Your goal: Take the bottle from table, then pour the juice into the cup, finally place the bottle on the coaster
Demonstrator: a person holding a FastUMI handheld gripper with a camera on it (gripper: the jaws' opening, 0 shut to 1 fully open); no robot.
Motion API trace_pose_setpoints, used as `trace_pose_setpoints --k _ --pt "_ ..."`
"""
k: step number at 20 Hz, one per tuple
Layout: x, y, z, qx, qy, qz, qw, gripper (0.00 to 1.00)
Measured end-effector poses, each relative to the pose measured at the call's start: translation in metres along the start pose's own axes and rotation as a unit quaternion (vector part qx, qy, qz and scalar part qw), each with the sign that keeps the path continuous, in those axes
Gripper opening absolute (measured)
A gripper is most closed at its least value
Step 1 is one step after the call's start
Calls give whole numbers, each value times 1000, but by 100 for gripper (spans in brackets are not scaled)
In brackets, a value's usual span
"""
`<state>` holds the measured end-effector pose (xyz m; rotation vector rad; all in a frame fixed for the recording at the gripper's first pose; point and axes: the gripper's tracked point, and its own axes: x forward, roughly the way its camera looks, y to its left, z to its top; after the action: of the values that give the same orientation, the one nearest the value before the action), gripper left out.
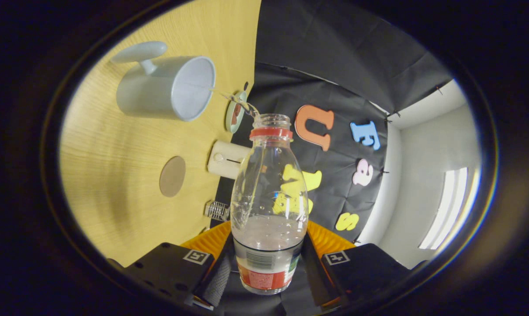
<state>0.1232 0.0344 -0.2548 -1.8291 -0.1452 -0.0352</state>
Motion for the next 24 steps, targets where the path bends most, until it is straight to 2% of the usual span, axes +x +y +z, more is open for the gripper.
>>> trace_pose_setpoints --k 12,24 --pt "1 -5 -2 -19 10 -2 1000 80" --pt "2 -50 -6 -37 15 -20 999 80"
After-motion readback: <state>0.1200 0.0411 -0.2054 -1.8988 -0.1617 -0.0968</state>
